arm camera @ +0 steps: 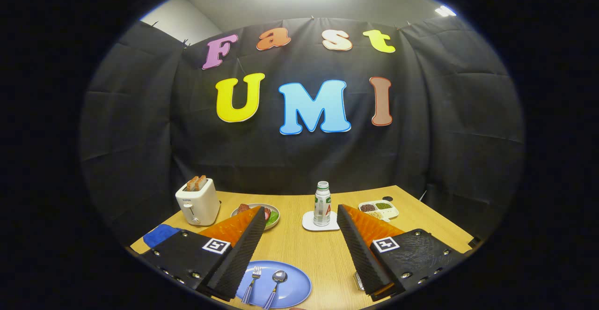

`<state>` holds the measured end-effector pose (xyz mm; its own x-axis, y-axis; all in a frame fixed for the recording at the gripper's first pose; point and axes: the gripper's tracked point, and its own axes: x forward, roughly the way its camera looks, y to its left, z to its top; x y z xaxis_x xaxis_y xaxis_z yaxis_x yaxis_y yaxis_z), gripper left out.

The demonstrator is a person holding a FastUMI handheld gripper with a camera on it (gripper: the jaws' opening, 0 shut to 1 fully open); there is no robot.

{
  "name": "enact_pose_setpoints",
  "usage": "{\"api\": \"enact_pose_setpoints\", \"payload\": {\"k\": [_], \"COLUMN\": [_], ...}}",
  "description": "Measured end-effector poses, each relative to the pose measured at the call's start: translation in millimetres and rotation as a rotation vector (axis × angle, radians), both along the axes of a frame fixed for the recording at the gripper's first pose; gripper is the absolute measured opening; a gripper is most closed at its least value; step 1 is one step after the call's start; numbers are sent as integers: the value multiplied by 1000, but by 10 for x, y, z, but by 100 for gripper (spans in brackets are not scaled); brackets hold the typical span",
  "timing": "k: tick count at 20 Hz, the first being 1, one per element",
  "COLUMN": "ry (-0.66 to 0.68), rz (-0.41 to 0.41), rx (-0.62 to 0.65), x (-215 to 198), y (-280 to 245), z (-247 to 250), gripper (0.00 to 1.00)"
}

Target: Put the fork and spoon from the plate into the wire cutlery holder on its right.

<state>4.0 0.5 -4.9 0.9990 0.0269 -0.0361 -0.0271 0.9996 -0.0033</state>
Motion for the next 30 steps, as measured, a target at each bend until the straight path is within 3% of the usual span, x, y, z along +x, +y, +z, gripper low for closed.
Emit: {"api": "enact_pose_setpoints", "payload": {"k": [6,12,19,24,30], "ry": [42,217,320,478,763], "rz": [29,63,84,108,107], "rx": [-12,-31,-38,-52,-56], "x": [40,22,33,-17,-191], "y": [49,165,268,367,457], "z": [-123,-569,-842,-1255,-2026], "gripper": [95,95,95,95,95]}}
